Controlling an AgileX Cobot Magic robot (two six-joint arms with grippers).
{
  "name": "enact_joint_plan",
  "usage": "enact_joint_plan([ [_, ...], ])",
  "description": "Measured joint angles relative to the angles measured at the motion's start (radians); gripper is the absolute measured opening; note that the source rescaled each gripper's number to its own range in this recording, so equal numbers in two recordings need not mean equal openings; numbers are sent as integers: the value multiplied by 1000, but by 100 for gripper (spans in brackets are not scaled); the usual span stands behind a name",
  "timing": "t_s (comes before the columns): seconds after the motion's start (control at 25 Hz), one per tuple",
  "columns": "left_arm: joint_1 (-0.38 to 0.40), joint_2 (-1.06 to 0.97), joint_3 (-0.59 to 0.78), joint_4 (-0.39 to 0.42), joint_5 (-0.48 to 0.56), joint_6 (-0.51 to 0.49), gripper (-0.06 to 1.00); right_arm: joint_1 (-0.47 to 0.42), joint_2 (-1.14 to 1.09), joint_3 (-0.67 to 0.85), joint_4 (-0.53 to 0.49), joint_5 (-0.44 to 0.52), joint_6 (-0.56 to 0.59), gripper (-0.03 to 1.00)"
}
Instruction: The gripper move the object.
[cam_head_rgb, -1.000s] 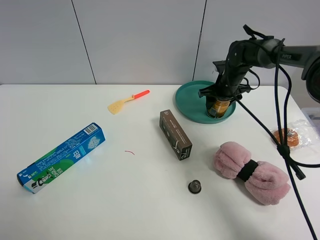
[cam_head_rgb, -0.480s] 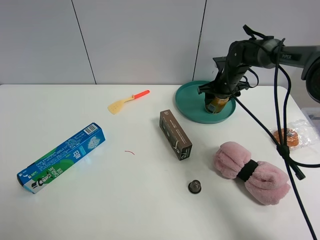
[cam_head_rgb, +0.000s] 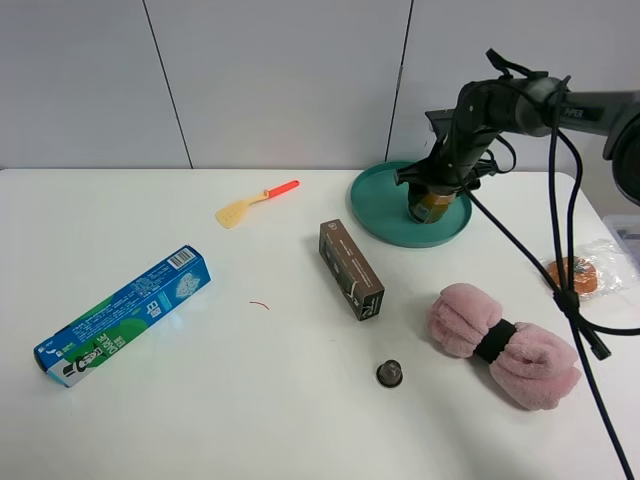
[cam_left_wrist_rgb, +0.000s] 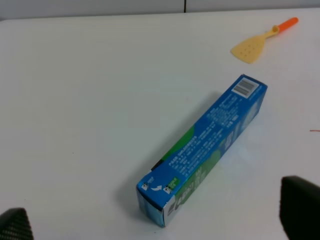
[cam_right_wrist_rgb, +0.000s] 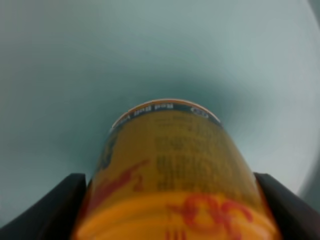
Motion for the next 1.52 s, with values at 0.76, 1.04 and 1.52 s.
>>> enact_joint_plan([
  [0.76,0,0,0,0,0,0,100,0,-183,0,0,241,-56,30],
  [1.04,0,0,0,0,0,0,100,11,-347,0,0,468,-94,30],
  [1.52,0,0,0,0,0,0,100,-27,-588,0,-46,498,-132,30],
])
